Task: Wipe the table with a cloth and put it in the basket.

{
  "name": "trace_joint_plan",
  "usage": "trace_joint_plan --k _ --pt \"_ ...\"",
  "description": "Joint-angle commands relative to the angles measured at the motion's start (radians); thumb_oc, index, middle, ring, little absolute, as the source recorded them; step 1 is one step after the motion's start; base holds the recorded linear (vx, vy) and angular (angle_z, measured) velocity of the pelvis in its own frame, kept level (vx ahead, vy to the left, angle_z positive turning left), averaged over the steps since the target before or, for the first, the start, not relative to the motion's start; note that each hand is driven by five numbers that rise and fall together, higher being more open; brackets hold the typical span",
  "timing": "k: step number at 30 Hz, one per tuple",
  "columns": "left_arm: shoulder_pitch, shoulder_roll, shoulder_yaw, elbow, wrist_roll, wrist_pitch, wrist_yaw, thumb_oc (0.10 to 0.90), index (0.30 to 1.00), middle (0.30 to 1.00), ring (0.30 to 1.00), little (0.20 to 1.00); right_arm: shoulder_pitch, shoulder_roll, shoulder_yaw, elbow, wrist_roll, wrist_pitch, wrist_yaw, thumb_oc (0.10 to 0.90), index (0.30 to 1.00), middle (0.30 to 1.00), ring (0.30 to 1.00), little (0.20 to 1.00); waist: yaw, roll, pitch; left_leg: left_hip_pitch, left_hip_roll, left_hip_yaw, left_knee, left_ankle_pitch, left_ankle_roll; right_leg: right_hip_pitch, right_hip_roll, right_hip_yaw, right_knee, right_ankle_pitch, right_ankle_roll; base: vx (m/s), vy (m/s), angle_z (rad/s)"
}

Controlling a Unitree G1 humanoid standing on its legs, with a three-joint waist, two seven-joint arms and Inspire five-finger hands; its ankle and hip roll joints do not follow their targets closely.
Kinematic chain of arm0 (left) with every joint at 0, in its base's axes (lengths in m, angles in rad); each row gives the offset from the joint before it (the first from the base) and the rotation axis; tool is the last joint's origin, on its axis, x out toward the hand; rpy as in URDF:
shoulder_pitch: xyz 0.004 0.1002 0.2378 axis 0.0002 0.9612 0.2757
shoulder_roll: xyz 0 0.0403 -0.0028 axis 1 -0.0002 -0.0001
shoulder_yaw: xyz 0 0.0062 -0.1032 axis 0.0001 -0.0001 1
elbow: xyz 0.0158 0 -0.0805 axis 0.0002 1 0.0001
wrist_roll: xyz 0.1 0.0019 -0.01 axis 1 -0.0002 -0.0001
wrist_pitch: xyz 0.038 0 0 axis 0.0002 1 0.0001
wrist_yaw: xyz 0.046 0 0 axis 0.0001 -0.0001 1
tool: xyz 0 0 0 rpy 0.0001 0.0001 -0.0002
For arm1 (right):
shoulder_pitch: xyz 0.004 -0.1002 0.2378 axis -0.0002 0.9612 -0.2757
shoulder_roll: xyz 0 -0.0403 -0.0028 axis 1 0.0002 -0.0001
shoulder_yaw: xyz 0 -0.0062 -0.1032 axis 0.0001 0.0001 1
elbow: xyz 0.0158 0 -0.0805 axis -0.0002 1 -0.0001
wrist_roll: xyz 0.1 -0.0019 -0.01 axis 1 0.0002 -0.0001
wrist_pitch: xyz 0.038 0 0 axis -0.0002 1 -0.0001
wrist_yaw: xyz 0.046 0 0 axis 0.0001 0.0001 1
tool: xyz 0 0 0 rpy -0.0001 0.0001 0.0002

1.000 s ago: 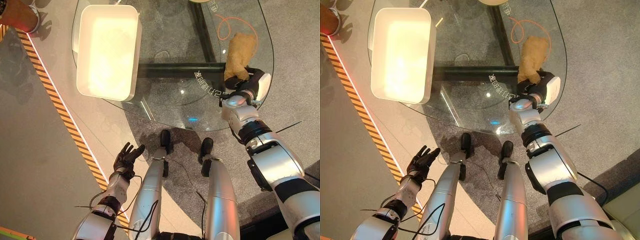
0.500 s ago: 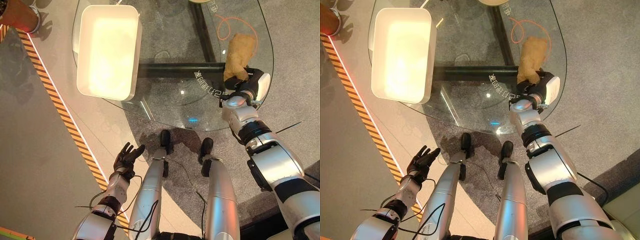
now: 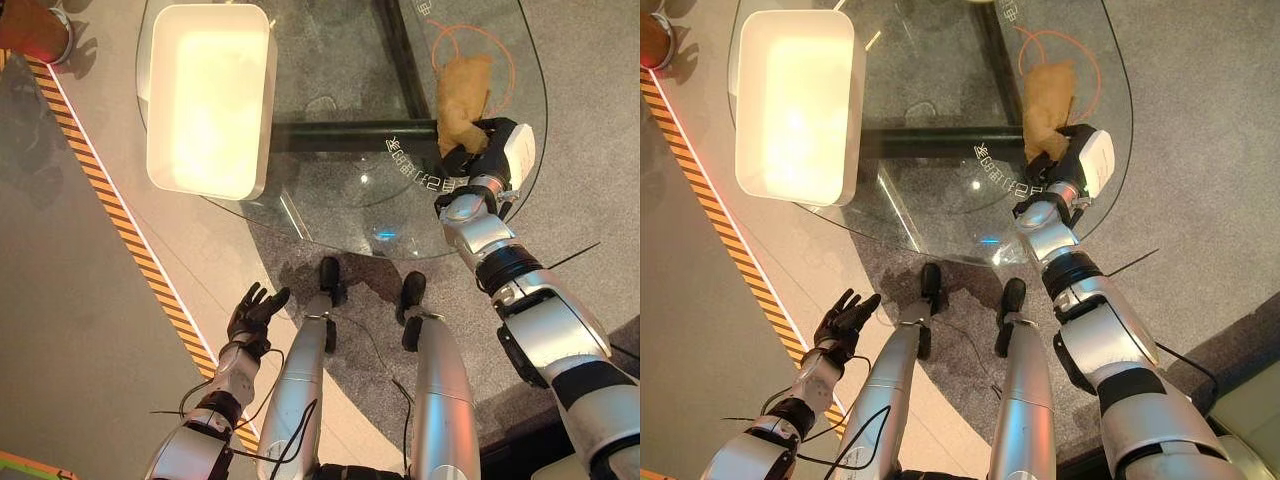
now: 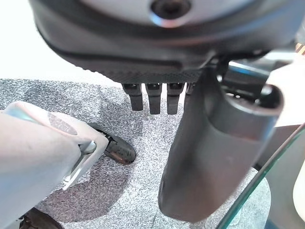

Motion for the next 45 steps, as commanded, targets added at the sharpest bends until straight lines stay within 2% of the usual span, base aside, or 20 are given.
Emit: trace_joint_plan --k 1,3,5,17,21,29,37,45 --pt "0.027 0.003 -0.013 -0.01 -0.016 -0.037 0.029 0.8 0.9 0.9 0.9 0.9 -0.049 0.043 0.109 -0.146 -0.105 -0.048 0.117 0.1 0.3 0.3 0.3 0.2 0.014 0.039 -0.023 0.002 -0.066 0.074 0.086 -0.11 0.055 0.011 0.016 -0.043 -0.083 0.041 0.01 0.0 0.0 0.0" --pt "0.025 0.002 -0.011 -0.01 -0.014 -0.037 0.03 0.8 0.9 0.9 0.9 0.9 -0.045 0.047 0.119 -0.16 -0.131 -0.053 0.144 0.1 0.3 0.3 0.3 0.2 0.014 0.038 -0.023 0.002 -0.066 0.074 0.086 -0.109 0.055 0.012 0.016 -0.043 -0.083 0.04 0.01 0.0 0.0 0.0" --pt "0.022 0.001 -0.009 -0.012 -0.01 -0.035 0.034 0.8 0.9 0.9 0.9 0.9 -0.038 0.054 0.143 -0.18 -0.151 -0.053 0.224 0.1 0.3 0.3 0.3 0.2 0.014 0.035 -0.023 0.001 -0.066 0.075 0.086 -0.108 0.055 0.011 0.016 -0.043 -0.084 0.041 0.01 0.0 0.0 0.0" --pt "0.007 0.003 -0.011 -0.011 0.001 -0.035 0.033 0.8 0.9 0.9 0.9 0.9 -0.019 0.075 0.227 -0.205 -0.213 -0.096 0.399 0.1 0.3 0.3 0.3 0.2 0.019 0.032 -0.023 -0.005 -0.07 0.071 0.091 -0.107 0.053 0.009 0.01 -0.049 -0.086 0.04 0.011 0.0 0.0 0.0" --pt "0.002 0.007 -0.007 -0.008 0.003 -0.033 0.028 0.8 0.9 0.9 0.9 0.9 -0.011 0.082 0.248 -0.2 -0.224 -0.123 0.489 0.1 0.3 0.3 0.3 0.2 0.019 0.03 -0.023 -0.004 -0.069 0.071 0.091 -0.105 0.052 0.01 0.01 -0.05 -0.086 0.041 0.011 0.0 0.0 0.0" --pt "-0.005 0.007 -0.009 -0.012 0.005 -0.034 0.039 0.8 0.9 0.9 0.9 0.9 0.009 0.093 0.283 -0.217 -0.231 -0.121 0.538 0.1 0.3 0.3 0.3 0.2 0.019 0.026 -0.023 -0.006 -0.067 0.073 0.087 -0.101 0.05 0.007 0.01 -0.052 -0.09 0.043 0.012 0.0 0.0 0.0" --pt "-0.006 0.01 -0.009 -0.02 0.017 -0.029 0.043 0.8 0.9 0.9 0.9 0.9 0.02 0.095 0.308 -0.238 -0.235 -0.156 0.661 0.1 0.3 0.3 0.3 0.2 0.022 0.021 -0.023 -0.01 -0.068 0.069 0.092 -0.101 0.049 0.005 0.007 -0.056 -0.088 0.044 0.013 0.0 0.0 0.0" --pt "-0.017 0.016 -0.01 -0.018 0.016 -0.019 0.049 0.8 0.9 0.9 0.9 0.9 0.026 0.097 0.338 -0.253 -0.231 -0.158 0.746 0.1 0.3 0.3 0.3 0.2 0.021 0.019 -0.023 -0.015 -0.066 0.071 0.096 -0.101 0.049 -0.001 0.004 -0.055 -0.086 0.046 0.014 0.0 0.0 0.04"
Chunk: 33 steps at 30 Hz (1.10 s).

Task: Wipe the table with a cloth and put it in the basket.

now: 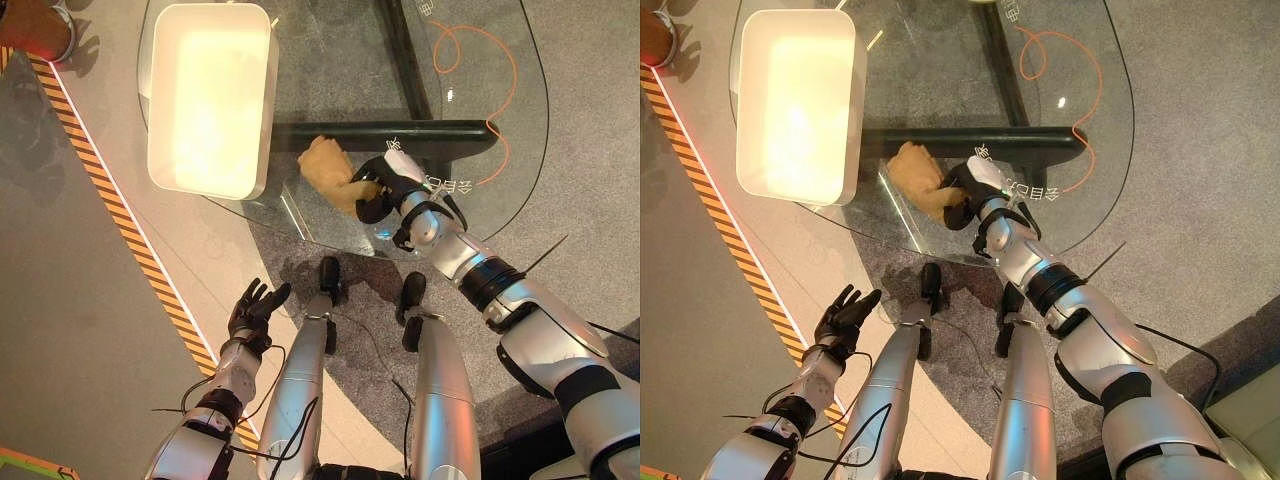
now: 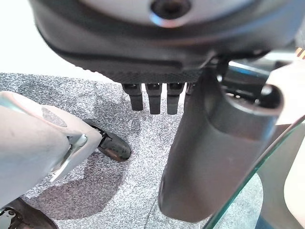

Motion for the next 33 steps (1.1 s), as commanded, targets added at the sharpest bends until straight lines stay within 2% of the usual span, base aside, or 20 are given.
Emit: trace_joint_plan --k 1,7,13,15,18,23,27,29,30,33 --pt "-0.011 0.016 -0.01 0.016 0.014 -0.022 0.025 0.8 0.9 0.9 0.9 0.9 -0.008 0.087 0.026 -0.095 -0.001 -0.09 0.087 0.1 0.3 0.3 0.3 0.2 0.016 0.018 -0.022 -0.017 -0.063 0.087 0.106 -0.107 0.058 -0.002 0.013 -0.037 -0.101 0.059 0.021 0.0 0.004 0.08" --pt "-0.012 0.022 -0.01 0.015 0.021 -0.016 0.025 0.8 0.9 0.9 0.9 0.9 -0.003 0.09 0.041 -0.088 0.02 -0.097 0.162 0.1 0.3 0.3 0.3 0.2 0.021 0.016 -0.022 -0.018 -0.063 0.084 0.107 -0.106 0.057 0.0 0.01 -0.041 -0.102 0.06 0.022 0.01 -0.009 0.04" --pt "-0.023 0.026 -0.012 0.019 0.015 -0.009 0.024 0.8 0.9 0.9 0.9 0.9 -0.005 0.088 0.041 -0.082 0.014 -0.094 0.135 0.1 0.3 0.3 0.3 0.2 0.019 0.017 -0.022 -0.02 -0.062 0.087 0.107 -0.105 0.058 -0.006 0.009 -0.039 -0.098 0.061 0.023 0.0 0.0 0.0" --pt "-0.029 0.029 -0.011 0.022 0.012 -0.006 0.024 0.8 0.9 0.9 0.9 0.9 -0.006 0.088 0.037 -0.076 0.001 -0.086 0.097 0.1 0.3 0.3 0.3 0.2 0.019 0.017 -0.022 -0.022 -0.061 0.088 0.11 -0.105 0.058 -0.008 0.007 -0.039 -0.096 0.062 0.024 0.0 0.0 0.0" --pt "-0.034 0.03 -0.012 0.03 0.005 -0.004 0.022 0.8 0.9 0.9 0.9 0.9 -0.012 0.084 0.021 -0.056 0.007 -0.077 0.002 0.1 0.3 0.3 0.3 0.2 0.017 0.019 -0.022 -0.018 -0.06 0.09 0.107 -0.105 0.058 -0.006 0.008 -0.037 -0.098 0.065 0.024 0.0 0.0 0.0" --pt "-0.032 0.025 -0.015 0.036 -0.005 -0.012 0.018 0.8 0.9 0.9 0.9 0.9 -0.032 0.063 -0.035 -0.017 0.012 -0.069 -0.216 0.1 0.3 0.3 0.3 0.2 0.015 0.025 -0.022 -0.016 -0.059 0.089 0.104 -0.105 0.06 -0.008 0.007 -0.033 -0.093 0.067 0.026 0.0 0.0 0.0" --pt "-0.019 0.018 -0.021 0.036 -0.011 -0.024 0.015 0.8 0.9 0.9 0.9 0.9 -0.067 0.026 -0.119 0.024 0.079 -0.096 -0.403 0.1 0.3 0.3 0.3 0.2 0.016 0.031 -0.022 -0.016 -0.056 0.086 0.104 -0.108 0.062 -0.011 0.005 -0.031 -0.086 0.069 0.029 0.0 0.0 0.0" --pt "-0.016 0.018 -0.021 0.035 -0.012 -0.025 0.016 0.8 0.9 0.9 0.9 0.9 -0.072 0.019 -0.132 0.027 0.085 -0.097 -0.427 0.1 0.3 0.3 0.3 0.2 0.016 0.031 -0.022 -0.015 -0.056 0.085 0.103 -0.109 0.063 -0.011 0.005 -0.031 -0.086 0.069 0.029 0.0 0.0 0.0" --pt "-0.009 0.016 -0.022 0.033 -0.014 -0.028 0.016 0.8 0.9 0.9 0.9 0.9 -0.084 0.006 -0.165 0.041 0.097 -0.121 -0.487 0.1 0.3 0.3 0.3 0.2 0.016 0.033 -0.022 -0.014 -0.056 0.084 0.103 -0.111 0.064 -0.011 0.006 -0.031 -0.086 0.07 0.03 0.0 0.0 0.0" --pt "0.003 0.018 -0.019 0.025 -0.021 -0.029 0.013 0.8 0.9 0.9 0.9 0.9 -0.098 -0.025 -0.217 0.036 0.113 -0.133 -0.583 0.1 0.3 0.3 0.3 0.2 0.013 0.034 -0.022 -0.018 -0.054 0.084 0.106 -0.116 0.065 -0.015 0.009 -0.029 -0.083 0.07 0.031 0.0 0.0 0.0"
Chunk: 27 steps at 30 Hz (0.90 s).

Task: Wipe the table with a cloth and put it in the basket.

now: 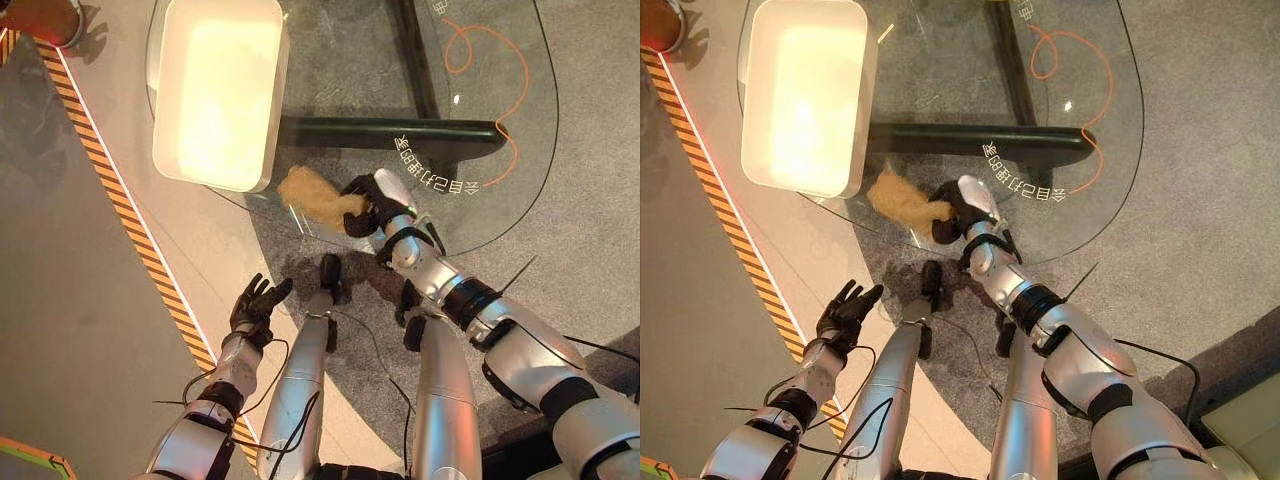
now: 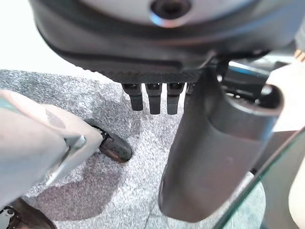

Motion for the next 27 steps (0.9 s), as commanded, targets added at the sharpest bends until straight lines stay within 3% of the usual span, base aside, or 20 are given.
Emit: trace_joint_plan --k 1,8,17,23,27 --pt "0.034 0.019 -0.016 0.008 -0.024 -0.044 0.008 0.8 0.9 0.9 0.9 0.9 -0.162 -0.086 -0.108 0.004 0.027 -0.088 -0.248 0.1 0.3 0.3 0.3 0.2 -0.017 0.033 -0.022 0.004 -0.053 0.103 0.101 -0.116 0.074 0.002 0.012 -0.018 -0.096 0.082 0.039 0.0 0.0 0.0" --pt "0.044 0.035 -0.003 0.009 -0.048 -0.046 -0.006 0.8 0.9 0.9 0.9 0.9 -0.149 -0.169 -0.168 0.001 0.051 -0.078 -0.4 0.1 0.3 0.3 0.3 0.2 -0.032 0.03 -0.022 0.002 -0.051 0.108 0.1 -0.124 0.08 -0.004 0.018 -0.013 -0.1 0.082 0.039 0.0 0.008 0.01" --pt "0.048 0.054 0.01 0.022 -0.068 -0.046 -0.03 0.8 0.9 0.9 0.9 0.9 -0.147 -0.236 -0.221 0.076 0.089 -0.083 -0.516 0.1 0.3 0.3 0.3 0.2 -0.041 0.029 -0.022 -0.01 -0.053 0.104 0.115 -0.138 0.086 -0.016 0.019 -0.009 -0.094 0.077 0.038 0.0 0.001 -0.02" --pt "0.058 0.06 0.012 0.023 -0.074 -0.049 -0.039 0.8 0.9 0.9 0.9 0.9 -0.137 -0.256 -0.257 0.108 0.103 -0.096 -0.556 0.1 0.3 0.3 0.3 0.2 -0.041 0.03 -0.022 -0.013 -0.054 0.103 0.116 -0.14 0.087 -0.015 0.021 -0.009 -0.093 0.073 0.039 0.0 0.0 0.0" --pt "0.062 0.067 0.016 0.016 -0.075 -0.044 -0.039 0.8 0.9 0.9 0.9 0.9 -0.117 -0.262 -0.273 0.112 0.114 -0.123 -0.52 0.1 0.3 0.3 0.3 0.2 -0.043 0.027 -0.022 -0.014 -0.056 0.101 0.113 -0.139 0.09 -0.013 0.025 -0.01 -0.1 0.074 0.039 0.0 -0.008 -0.04"
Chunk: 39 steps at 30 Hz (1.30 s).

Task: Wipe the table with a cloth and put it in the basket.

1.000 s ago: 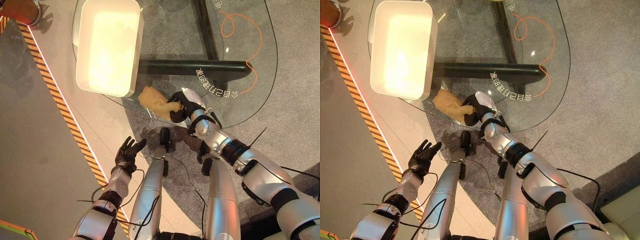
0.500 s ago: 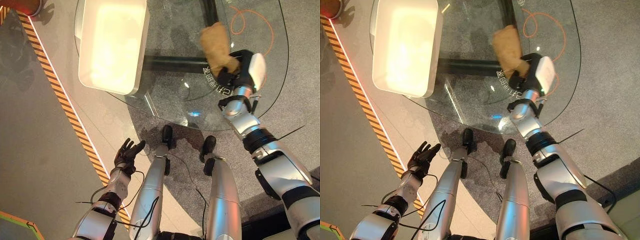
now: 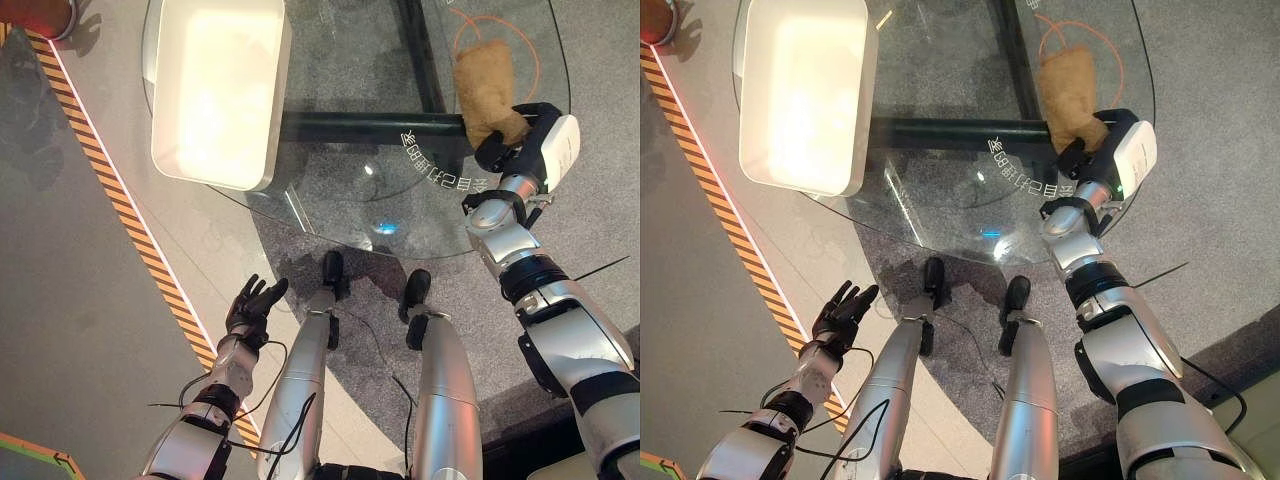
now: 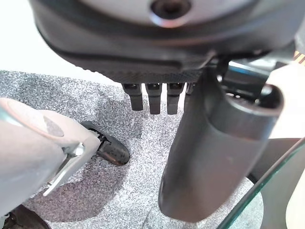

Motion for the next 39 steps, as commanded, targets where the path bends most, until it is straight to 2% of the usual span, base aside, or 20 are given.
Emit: trace_joint_plan --k 1,5,9,17,23,29,39 --pt "0.051 0.046 0.013 0.01 -0.032 -0.037 -0.002 0.8 0.9 0.9 0.9 0.9 -0.081 -0.095 -0.008 -0.021 -0.004 -0.085 -0.07 0.1 0.3 0.3 0.3 0.2 -0.014 0.028 -0.023 0.02 -0.044 0.08 0.082 -0.128 0.062 0.005 0.028 -0.028 -0.085 0.056 0.014 0.0 -0.009 -0.03" --pt "0.044 0.051 0.016 0.012 -0.03 -0.033 -0.006 0.8 0.9 0.9 0.9 0.9 -0.081 -0.078 0.011 -0.049 -0.002 -0.11 -0.004 0.1 0.3 0.3 0.3 0.2 -0.014 0.026 -0.023 0.018 -0.046 0.077 0.083 -0.129 0.061 0.004 0.029 -0.028 -0.085 0.055 0.013 0.0 0.0 0.0" --pt "0.044 0.053 0.021 0.009 -0.022 -0.03 -0.008 0.8 0.9 0.9 0.9 0.9 -0.084 -0.061 0.055 -0.096 -0.041 -0.103 0.077 0.1 0.3 0.3 0.3 0.2 -0.012 0.025 -0.023 0.021 -0.049 0.076 0.081 -0.127 0.06 0.007 0.03 -0.03 -0.088 0.053 0.012 0.0 0.0 0.0" --pt "0.039 0.04 0.026 0.015 -0.008 -0.041 -0.007 0.8 0.9 0.9 0.9 0.9 -0.067 -0.011 0.172 -0.182 -0.191 -0.078 0.309 0.1 0.3 0.3 0.3 0.2 -0.009 0.021 -0.023 0.026 -0.052 0.081 0.074 -0.121 0.057 0.015 0.031 -0.036 -0.092 0.046 0.009 0.0 0.0 0.0" --pt "0.032 0.037 0.023 0.018 0.0 -0.044 -0.009 0.8 0.9 0.9 0.9 0.9 -0.053 0.017 0.261 -0.179 -0.277 -0.082 0.43 0.1 0.3 0.3 0.3 0.2 -0.002 0.02 -0.023 0.027 -0.054 0.08 0.078 -0.122 0.056 0.019 0.027 -0.041 -0.091 0.041 0.008 0.0 -0.007 -0.02" --pt "0.018 0.033 0.018 0.016 0.004 -0.044 0.005 0.8 0.9 0.9 0.9 0.9 -0.034 0.05 0.313 -0.191 -0.306 -0.101 0.513 0.1 0.3 0.3 0.3 0.2 -0.001 0.016 -0.023 0.03 -0.052 0.082 0.077 -0.121 0.052 0.026 0.024 -0.046 -0.096 0.042 0.01 0.0 0.0 0.0" --pt "0.006 0.028 0.024 0.016 0.006 -0.047 0.017 0.8 0.9 0.9 0.9 0.9 0.015 0.088 0.342 -0.242 -0.296 -0.104 0.575 0.1 0.3 0.3 0.3 0.2 -0.007 0.011 -0.023 0.029 -0.049 0.087 0.076 -0.115 0.046 0.024 0.025 -0.045 -0.095 0.042 0.011 0.0 0.0 0.0"
